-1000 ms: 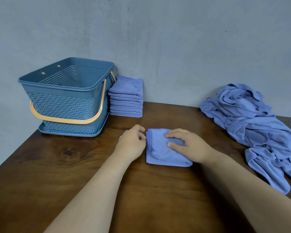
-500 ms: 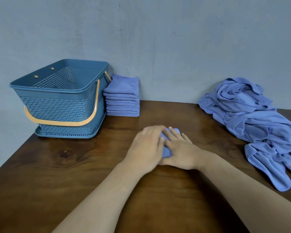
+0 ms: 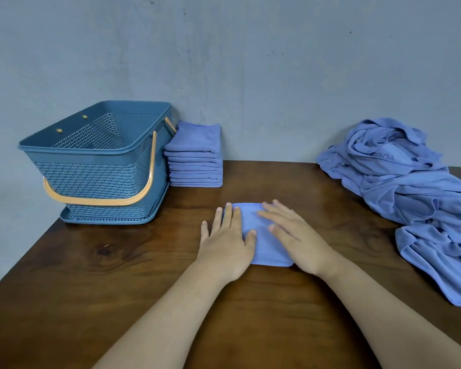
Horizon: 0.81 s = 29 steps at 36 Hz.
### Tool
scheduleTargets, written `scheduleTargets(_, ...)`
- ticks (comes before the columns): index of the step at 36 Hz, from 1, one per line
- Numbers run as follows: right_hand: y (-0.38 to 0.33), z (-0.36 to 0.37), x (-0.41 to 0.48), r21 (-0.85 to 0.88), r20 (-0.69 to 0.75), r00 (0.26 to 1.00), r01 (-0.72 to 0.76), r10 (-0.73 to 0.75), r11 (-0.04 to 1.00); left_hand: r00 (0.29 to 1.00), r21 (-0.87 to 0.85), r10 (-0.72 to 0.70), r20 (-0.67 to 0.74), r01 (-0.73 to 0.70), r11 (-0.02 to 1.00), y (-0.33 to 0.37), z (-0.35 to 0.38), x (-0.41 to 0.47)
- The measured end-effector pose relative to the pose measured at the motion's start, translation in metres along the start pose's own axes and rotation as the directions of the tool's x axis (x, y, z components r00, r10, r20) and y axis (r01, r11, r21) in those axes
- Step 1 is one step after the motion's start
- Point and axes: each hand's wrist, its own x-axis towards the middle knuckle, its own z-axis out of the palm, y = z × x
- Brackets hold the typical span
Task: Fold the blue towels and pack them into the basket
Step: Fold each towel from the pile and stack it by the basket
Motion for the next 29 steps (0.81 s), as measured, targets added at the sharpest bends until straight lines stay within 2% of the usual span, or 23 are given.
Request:
scheduleTargets(2,0.005,-0.001,-0.001,-0.009,-0.179,0.978,-0.111,0.108,0.994,1.0,-0.002,-0.006,0.015,0.006,1.0,-0.001,-0.002,0.0)
scheduleTargets(4,0.006,-0.003,-0.002,-0.047,-0.296,0.916,-0.298,0.271,0.953,0.999,-0.014,-0.012,0.044,0.012,1.0,-0.001,-0.004,0.0)
scheduleTargets(5,0.006,-0.003,-0.001,-0.092,-0.308,0.893,-0.37,0.327,0.924,0.998,-0.037,-0.016,0.065,0.018,0.999,-0.001,-0.006,0.0)
scheduleTargets(7,0.006,0.001,0.0,-0.202,-0.269,0.895,-0.412,0.354,0.888,0.997,-0.162,-0.039,0.064,0.049,0.986,-0.003,-0.012,0.001)
scheduleTargets(9,0.008,0.003,0.004,-0.211,-0.238,0.909,-0.393,0.343,0.895,0.987,-0.358,-0.151,-0.059,0.12,0.926,-0.009,-0.024,0.004)
scheduleTargets(10,0.008,0.002,0.006,-0.175,-0.238,0.908,-0.39,0.345,0.904,0.965,-0.387,-0.216,-0.148,0.145,0.911,-0.014,-0.03,0.006)
scheduleTargets(12,0.008,-0.002,0.008,-0.09,-0.238,0.899,-0.398,0.368,0.913,0.935,-0.246,-0.252,-0.251,0.19,0.95,-0.023,-0.036,0.01)
scheduleTargets(15,0.008,-0.003,0.012,-0.008,-0.211,0.906,-0.377,0.367,0.926,0.949,-0.137,-0.241,-0.205,0.216,0.967,-0.024,-0.031,0.015)
scheduleTargets(17,0.004,-0.004,0.011,0.166,-0.194,0.916,-0.322,0.351,0.932,0.948,-0.108,-0.24,-0.208,0.222,0.969,-0.021,-0.025,0.018)
scheduleTargets(19,-0.003,-0.004,0.009,0.376,-0.161,0.919,-0.279,0.359,0.884,0.945,-0.09,-0.238,-0.224,0.223,0.971,-0.02,-0.022,0.021)
scheduleTargets(22,-0.011,-0.004,0.007,0.564,-0.14,0.931,-0.205,0.337,0.8,0.946,-0.143,-0.237,-0.22,0.209,0.967,-0.022,-0.02,0.025)
scheduleTargets(24,-0.014,-0.004,0.006,0.655,-0.122,0.939,-0.166,0.32,0.737,0.947,-0.226,-0.235,-0.218,0.186,0.956,-0.024,-0.019,0.026)
scheduleTargets(26,-0.014,-0.004,0.005,0.742,-0.109,0.947,-0.125,0.302,0.658,0.951,-0.415,-0.245,-0.191,0.148,0.898,-0.024,-0.019,0.024)
scheduleTargets(28,-0.015,-0.007,0.004,0.812,-0.115,0.955,-0.067,0.272,0.579,0.95,-0.651,-0.262,-0.168,0.092,0.753,-0.019,-0.022,0.022)
scheduleTargets(29,-0.016,-0.008,0.004,0.837,-0.127,0.96,-0.031,0.25,0.546,0.95,-0.762,-0.275,-0.147,0.068,0.644,-0.015,-0.024,0.02)
